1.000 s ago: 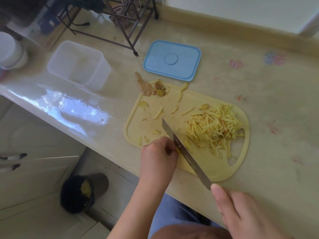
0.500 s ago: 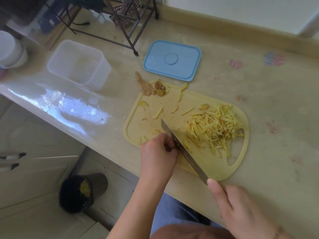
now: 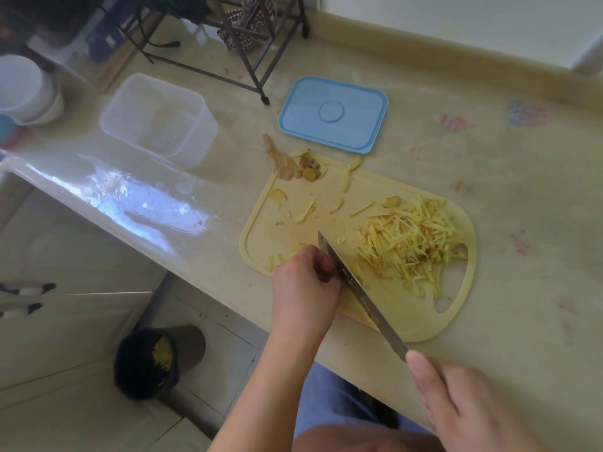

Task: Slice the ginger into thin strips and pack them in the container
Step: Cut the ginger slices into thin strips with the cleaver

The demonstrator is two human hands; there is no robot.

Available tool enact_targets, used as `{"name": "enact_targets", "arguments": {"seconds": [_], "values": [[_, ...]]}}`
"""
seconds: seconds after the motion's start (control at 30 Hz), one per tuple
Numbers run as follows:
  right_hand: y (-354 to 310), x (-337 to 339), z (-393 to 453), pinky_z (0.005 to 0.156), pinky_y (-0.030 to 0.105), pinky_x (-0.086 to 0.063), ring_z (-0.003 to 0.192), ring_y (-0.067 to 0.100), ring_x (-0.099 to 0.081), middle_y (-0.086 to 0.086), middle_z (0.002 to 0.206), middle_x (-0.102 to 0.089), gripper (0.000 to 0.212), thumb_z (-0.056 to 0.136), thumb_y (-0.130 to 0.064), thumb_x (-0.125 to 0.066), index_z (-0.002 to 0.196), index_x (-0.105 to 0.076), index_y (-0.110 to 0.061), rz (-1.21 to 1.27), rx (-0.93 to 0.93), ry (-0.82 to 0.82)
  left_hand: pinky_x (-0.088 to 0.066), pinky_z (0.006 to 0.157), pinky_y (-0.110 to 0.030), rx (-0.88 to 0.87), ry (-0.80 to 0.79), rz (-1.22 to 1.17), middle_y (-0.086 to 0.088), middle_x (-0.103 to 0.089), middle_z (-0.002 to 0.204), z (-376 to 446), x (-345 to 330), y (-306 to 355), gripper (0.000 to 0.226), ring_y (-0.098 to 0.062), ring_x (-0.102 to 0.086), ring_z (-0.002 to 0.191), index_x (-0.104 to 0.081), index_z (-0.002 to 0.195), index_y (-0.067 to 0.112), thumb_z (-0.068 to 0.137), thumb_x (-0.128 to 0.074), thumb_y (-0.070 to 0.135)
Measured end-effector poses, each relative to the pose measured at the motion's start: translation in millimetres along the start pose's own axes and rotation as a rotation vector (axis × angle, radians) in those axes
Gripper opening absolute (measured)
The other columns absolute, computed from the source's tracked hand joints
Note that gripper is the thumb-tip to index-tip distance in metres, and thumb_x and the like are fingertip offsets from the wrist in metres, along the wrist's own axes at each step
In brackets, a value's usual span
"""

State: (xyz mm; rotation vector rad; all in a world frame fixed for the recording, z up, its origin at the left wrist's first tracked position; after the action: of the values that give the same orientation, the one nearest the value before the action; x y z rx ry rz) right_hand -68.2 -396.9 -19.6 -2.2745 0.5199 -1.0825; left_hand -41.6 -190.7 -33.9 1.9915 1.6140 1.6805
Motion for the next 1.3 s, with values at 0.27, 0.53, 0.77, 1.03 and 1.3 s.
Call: {"name": "enact_targets", "arguments": {"seconds": [0.27, 0.53, 0.77, 1.03, 1.3], "values": [[-14.0, -3.1, 22.1, 0.056, 0.035, -0.043, 0.045, 0.011, -0.048, -0.002, 0.046, -0.05, 0.076, 0.073, -0.08, -0.008, 0.052, -0.041, -0.015, 0.055, 0.024, -0.081, -0.055, 0.068, -0.03, -0.001, 0.006, -0.049, 0.007, -0.067, 0.074, -3.6, 0.4, -0.7, 0.021, -0.012, -0.065, 0.074, -0.061, 0.075, 0.021, 0.078, -0.066, 0.001], [-13.4, 6.0, 6.6, 0.062, 0.034, -0.042, 0.05, 0.013, -0.052, 0.003, 0.051, -0.055, 0.069, 0.084, -0.067, -0.018, 0.059, -0.045, -0.009, -0.013, 0.023, -0.074, -0.041, 0.055, -0.01, 0.012, 0.029, -0.096, 0.008, -0.063, 0.069, -5.1, 0.6, -4.2, 0.022, -0.004, -0.056, 0.064, -0.058, 0.071, 0.02, 0.075, -0.066, 0.0], [-9.3, 0.6, 9.8, 0.056, 0.026, -0.039, 0.057, 0.01, -0.057, -0.01, 0.057, -0.061, 0.078, 0.08, -0.076, -0.006, 0.054, -0.045, -0.013, -0.041, 0.052, -0.063, -0.038, 0.051, -0.012, 0.026, 0.016, -0.071, 0.007, -0.059, 0.066, -1.2, -1.3, -2.3, 0.021, -0.006, -0.049, 0.058, -0.055, 0.069, 0.019, 0.074, -0.065, 0.001], [-13.7, 2.7, 14.5, 0.045, 0.019, -0.028, 0.038, 0.009, -0.04, -0.001, 0.041, -0.044, 0.076, 0.069, -0.081, -0.014, 0.057, -0.04, -0.011, 0.101, -0.016, -0.105, -0.046, 0.059, -0.02, -0.008, -0.011, -0.049, 0.004, -0.063, 0.071, -5.6, 0.7, -2.4, 0.019, -0.013, -0.06, 0.069, -0.058, 0.073, 0.019, 0.076, -0.063, 0.001], [-9.9, 15.3, 13.0, 0.041, 0.016, -0.029, 0.034, 0.007, -0.037, 0.001, 0.041, -0.042, 0.076, 0.074, -0.08, -0.019, 0.06, -0.044, -0.01, 0.143, -0.052, -0.091, -0.045, 0.067, -0.01, -0.157, 0.094, -0.018, 0.012, -0.063, 0.085, -8.9, -8.0, -6.7, 0.015, -0.004, -0.058, 0.076, -0.072, 0.096, 0.021, 0.084, -0.07, 0.011]]}}
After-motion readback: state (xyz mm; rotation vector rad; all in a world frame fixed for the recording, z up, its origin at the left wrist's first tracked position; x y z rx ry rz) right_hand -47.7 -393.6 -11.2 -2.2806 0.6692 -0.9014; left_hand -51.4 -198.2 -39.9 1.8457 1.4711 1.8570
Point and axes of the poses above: each hand's wrist, its own z-axis towards the middle knuckle, its own x-axis out of the back of the hand, y = z × x, the point moved 3 cm from there along z, towards the middle knuckle
